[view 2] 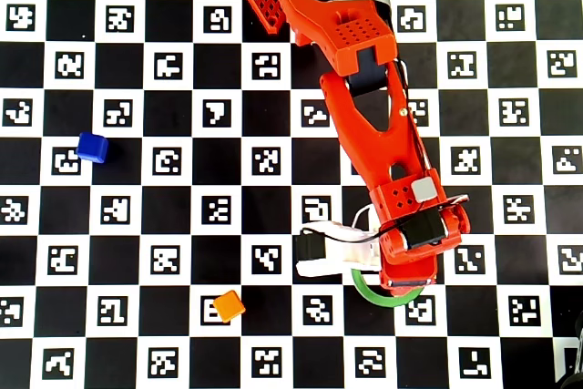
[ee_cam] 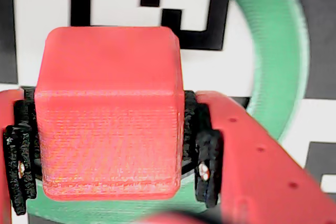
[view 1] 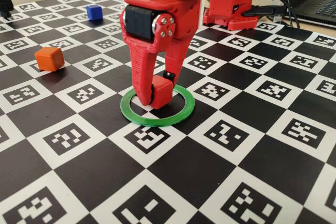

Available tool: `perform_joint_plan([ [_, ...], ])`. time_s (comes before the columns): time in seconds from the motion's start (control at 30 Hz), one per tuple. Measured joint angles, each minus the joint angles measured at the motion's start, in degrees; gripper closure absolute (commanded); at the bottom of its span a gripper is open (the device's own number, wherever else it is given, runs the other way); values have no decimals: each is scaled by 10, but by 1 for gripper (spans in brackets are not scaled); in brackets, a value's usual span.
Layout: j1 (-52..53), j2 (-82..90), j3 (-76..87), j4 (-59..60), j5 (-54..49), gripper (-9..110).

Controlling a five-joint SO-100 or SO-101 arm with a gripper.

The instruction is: Grab the red cube then put it in the green circle then put the blue cube on top and finally the orange cube on top

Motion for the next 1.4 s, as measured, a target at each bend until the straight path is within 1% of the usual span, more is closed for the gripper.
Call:
perform_joint_plan([
  [0.17,0,0,0,0,-4,76],
  [0.27,0,-3,-1,0,-4,71],
  [0.53,0,-3,-1,1,6,67],
  [1.03,0,-3,-1,38,25,65],
  [1.17,0,39,9,39,25,65],
  [1.4,3,179,103,39,25,65],
])
